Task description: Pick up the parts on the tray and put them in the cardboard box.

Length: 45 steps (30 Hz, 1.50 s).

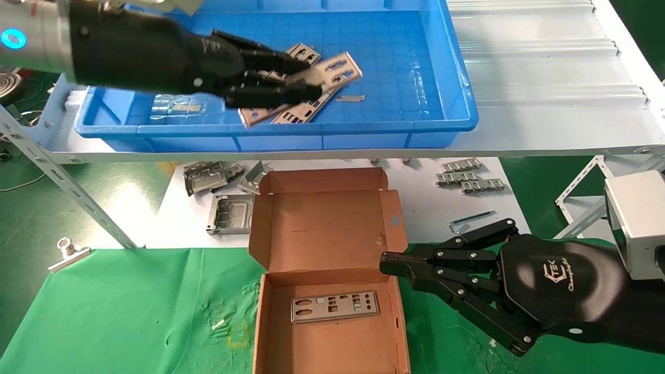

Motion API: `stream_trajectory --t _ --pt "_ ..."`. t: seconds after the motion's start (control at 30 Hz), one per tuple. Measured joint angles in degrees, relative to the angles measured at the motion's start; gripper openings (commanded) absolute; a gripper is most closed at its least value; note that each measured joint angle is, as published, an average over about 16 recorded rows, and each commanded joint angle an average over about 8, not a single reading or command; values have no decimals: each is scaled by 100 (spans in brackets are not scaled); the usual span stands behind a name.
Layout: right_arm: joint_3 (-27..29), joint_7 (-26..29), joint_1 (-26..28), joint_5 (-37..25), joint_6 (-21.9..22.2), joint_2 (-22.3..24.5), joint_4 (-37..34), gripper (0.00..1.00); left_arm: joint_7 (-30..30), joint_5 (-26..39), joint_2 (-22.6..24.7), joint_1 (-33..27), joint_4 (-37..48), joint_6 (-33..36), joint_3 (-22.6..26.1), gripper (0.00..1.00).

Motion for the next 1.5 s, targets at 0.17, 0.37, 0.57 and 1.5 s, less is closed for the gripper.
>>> stream_trajectory --t 0.17,0.37,0.57,1.5 --pt "0 0 0 0 0 0 0 0 106 -176 -201 256 -409 419 87 0" --pt "0 0 0 0 0 0 0 0 8 -562 -520 780 -1394 511 366 0" --pt "0 0 0 0 0 0 0 0 17 -918 -838 1525 -2548 330 699 0" --pt "0 0 0 0 0 0 0 100 2019 -822 120 3410 -1847 -1051 1095 0"
